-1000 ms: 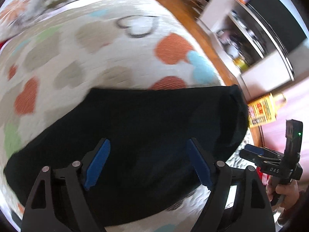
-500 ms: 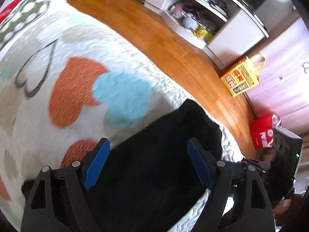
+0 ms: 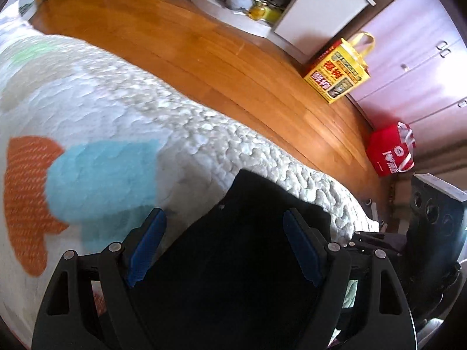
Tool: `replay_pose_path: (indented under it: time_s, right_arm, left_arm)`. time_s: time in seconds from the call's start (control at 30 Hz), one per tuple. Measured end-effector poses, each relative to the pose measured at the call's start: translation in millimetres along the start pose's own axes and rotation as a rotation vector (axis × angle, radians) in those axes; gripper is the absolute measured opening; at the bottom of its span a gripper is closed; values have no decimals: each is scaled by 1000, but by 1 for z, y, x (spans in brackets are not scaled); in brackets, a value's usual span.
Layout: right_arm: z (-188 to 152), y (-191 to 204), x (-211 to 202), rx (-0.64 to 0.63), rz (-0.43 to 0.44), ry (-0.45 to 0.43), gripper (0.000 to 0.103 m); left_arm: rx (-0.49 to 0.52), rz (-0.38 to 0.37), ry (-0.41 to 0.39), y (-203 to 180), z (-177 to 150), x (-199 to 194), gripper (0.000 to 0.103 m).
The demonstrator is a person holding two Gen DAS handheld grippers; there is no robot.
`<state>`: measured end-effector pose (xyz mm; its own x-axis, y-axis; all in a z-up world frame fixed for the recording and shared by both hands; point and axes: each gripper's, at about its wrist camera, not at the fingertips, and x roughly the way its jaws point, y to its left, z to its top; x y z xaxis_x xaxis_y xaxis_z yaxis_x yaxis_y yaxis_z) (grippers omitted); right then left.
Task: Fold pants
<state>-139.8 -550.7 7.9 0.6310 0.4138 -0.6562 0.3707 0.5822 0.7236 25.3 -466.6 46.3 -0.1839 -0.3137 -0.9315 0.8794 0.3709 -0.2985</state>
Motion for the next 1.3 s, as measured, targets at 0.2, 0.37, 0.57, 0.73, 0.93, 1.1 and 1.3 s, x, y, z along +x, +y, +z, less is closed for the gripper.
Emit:
replay_pose_path:
  time_s: [0.2,0.37,0.57,0.73,0.93,1.1,1.3]
  right_arm:
    - [8,-7,17,53,6,-15,42]
    - [13,-9,16,68,26,0,20]
    - [19,22,0,-4,33,-23,17]
    - [23,56,-9,-80,47,-23,16]
    - [23,106,-9,-195,60,5,16]
    - [19,147,5,-290,74,49,16]
    - [6,187,31,-370,112,119,16]
  left_arm:
    - [32,-25,-7,-2,3,7,36]
    - [49,-30,-21,-7,0,11,26]
    - [19,-64,-70,1,1,-11,14]
    - [4,-87,-138,6,-7,-45,14]
    - [-44,-108,-224,21,-26,-89,14]
    - [-81,-89,-275,37,-48,-120,14]
    - [-175,-67,-325,63,-87,-148,14]
